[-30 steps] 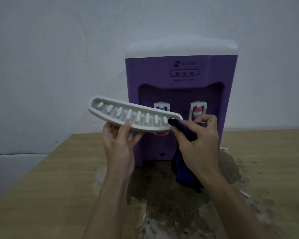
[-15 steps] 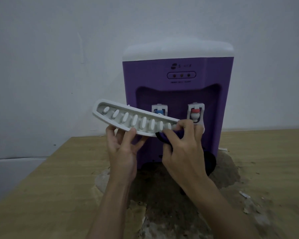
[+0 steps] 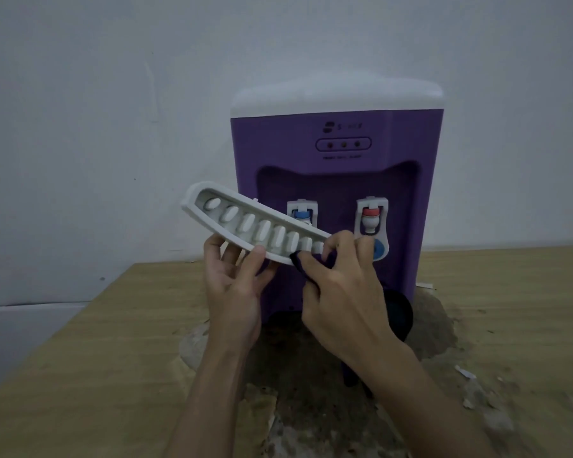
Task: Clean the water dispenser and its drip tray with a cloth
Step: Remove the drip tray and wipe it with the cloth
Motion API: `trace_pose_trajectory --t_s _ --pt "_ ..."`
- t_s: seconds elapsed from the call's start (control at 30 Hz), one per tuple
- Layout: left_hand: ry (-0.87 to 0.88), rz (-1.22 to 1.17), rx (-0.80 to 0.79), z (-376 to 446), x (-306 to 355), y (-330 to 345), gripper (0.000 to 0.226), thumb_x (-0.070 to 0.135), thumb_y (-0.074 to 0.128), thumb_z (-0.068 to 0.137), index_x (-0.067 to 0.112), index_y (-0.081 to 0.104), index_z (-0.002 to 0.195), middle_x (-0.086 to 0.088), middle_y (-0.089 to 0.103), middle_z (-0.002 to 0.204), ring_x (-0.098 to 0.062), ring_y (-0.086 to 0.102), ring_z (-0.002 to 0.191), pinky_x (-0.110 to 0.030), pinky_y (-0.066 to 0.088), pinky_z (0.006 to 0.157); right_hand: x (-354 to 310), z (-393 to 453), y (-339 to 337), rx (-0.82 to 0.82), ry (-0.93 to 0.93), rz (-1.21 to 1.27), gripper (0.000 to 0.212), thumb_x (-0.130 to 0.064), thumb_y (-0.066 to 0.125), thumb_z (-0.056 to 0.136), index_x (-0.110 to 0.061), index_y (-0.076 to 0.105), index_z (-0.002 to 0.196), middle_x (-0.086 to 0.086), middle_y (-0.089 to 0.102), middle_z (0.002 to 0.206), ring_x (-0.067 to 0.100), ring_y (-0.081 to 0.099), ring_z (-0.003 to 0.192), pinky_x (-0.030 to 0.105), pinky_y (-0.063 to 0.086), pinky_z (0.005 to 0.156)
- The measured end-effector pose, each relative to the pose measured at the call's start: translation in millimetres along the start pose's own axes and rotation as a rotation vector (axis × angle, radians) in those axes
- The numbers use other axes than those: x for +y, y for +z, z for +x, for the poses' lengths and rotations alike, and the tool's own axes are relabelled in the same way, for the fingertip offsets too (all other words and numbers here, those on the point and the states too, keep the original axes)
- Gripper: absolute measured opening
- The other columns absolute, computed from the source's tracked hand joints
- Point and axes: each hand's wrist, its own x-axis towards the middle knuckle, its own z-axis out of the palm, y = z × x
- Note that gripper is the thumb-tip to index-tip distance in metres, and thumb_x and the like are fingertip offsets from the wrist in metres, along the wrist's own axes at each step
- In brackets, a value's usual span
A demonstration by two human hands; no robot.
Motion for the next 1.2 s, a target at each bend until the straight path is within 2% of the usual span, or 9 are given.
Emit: trace_pose_trajectory --t_s 0.1,0.2,0.37,0.57,0.67,0.87,0.97,1.1,1.2 --pt "-0.026 0.011 -0.058 -0.5 0.2 -0.8 0.036 0.008 0.058 0.077 0.018 0.05 0.111 -0.005 0.066 0.104 -0.017 0.067 0.096 -0.026 0.056 0.068 -1.9 1.4 -0.9 -0.046 0.015 0.061 0.021 -0.009 0.052 0.074 -0.005 0.067 0.09 0.012 0.049 0.09 0.017 0.028 0.085 0.025 0.035 0.059" --pt "-0.022 0.005 -0.137 -2.0 -1.7 0.8 0.035 0.008 0.059 0.081 0.02 0.049 0.112 -0.001 0.068 0.102 -0.018 0.066 0.099 -0.029 0.056 0.072 -2.1 5.0 -4.2 0.031 0.076 0.104 0.017 -0.005 0.054 0.073 -0.003 0.069 0.081 0.011 0.053 0.087 0.016 0.03 0.085 0.023 0.036 0.058" --pt "0.011 0.014 -0.195 -3.4 -3.2 4.7 0.038 0.008 0.06 0.08 0.02 0.047 0.115 0.002 0.068 0.105 -0.019 0.064 0.102 -0.029 0.056 0.075 -3.2 6.2 -8.1 0.051 0.132 0.114 0.015 0.006 0.068 0.066 -0.001 0.072 0.078 0.009 0.058 0.082 0.025 0.045 0.083 0.023 0.037 0.058" --pt "0.032 0.021 -0.191 -1.2 -2.3 4.0 0.036 0.005 0.056 0.078 0.024 0.05 0.108 0.004 0.07 0.101 -0.018 0.066 0.099 -0.028 0.056 0.073 -2.6 8.7 -12.8 0.093 0.254 0.283 0.018 -0.001 0.075 0.068 -0.01 0.073 0.083 0.001 0.066 0.078 0.01 0.041 0.084 0.005 0.026 0.06" --pt "0.034 0.019 -0.202 -1.7 -2.4 4.3 0.035 0.005 0.056 0.079 0.025 0.051 0.108 0.002 0.07 0.102 -0.02 0.065 0.1 -0.03 0.056 0.075 1.5 10.9 -15.3 0.1 0.23 0.329 0.02 -0.002 0.078 0.065 -0.01 0.071 0.082 0.0 0.068 0.076 0.011 0.046 0.082 0.006 0.031 0.061" --pt "0.052 0.047 -0.223 -2.0 -3.2 4.5 0.036 0.003 0.058 0.079 0.022 0.052 0.109 0.001 0.07 0.102 -0.02 0.066 0.099 -0.03 0.056 0.077 4.8 9.1 -16.3 -0.048 0.147 0.329 0.013 -0.017 0.071 0.077 -0.018 0.073 0.09 -0.006 0.068 0.081 0.006 0.042 0.078 0.008 0.028 0.057" --pt "0.054 0.103 -0.232 -1.4 -3.1 3.6 0.036 0.01 0.064 0.077 0.028 0.056 0.108 0.0 0.071 0.101 -0.021 0.066 0.099 -0.028 0.055 0.076 5.5 10.8 -19.3 -0.027 0.22 0.45 0.015 -0.02 0.073 0.075 -0.024 0.073 0.09 -0.008 0.066 0.077 0.005 0.047 0.072 0.01 0.037 0.056" --pt "0.048 0.16 -0.259 -1.9 -4.8 3.0 0.038 0.011 0.064 0.074 0.029 0.059 0.107 0.001 0.071 0.103 -0.021 0.065 0.101 -0.027 0.055 0.078 5.6 13.6 -25.5 -0.028 0.277 0.577 0.018 -0.019 0.076 0.073 -0.026 0.073 0.09 -0.003 0.067 0.079 0.003 0.056 0.076 0.012 0.047 0.07" --pt "0.033 0.185 -0.303 -2.3 -4.8 3.2 0.04 0.008 0.062 0.073 0.023 0.057 0.11 0.002 0.071 0.104 -0.02 0.065 0.103 -0.028 0.055 0.08 4.7 14.5 -29.3 -0.015 0.301 0.638 0.021 -0.018 0.074 0.074 -0.026 0.072 0.093 -0.003 0.068 0.081 0.003 0.06 0.078 0.017 0.05 0.073"
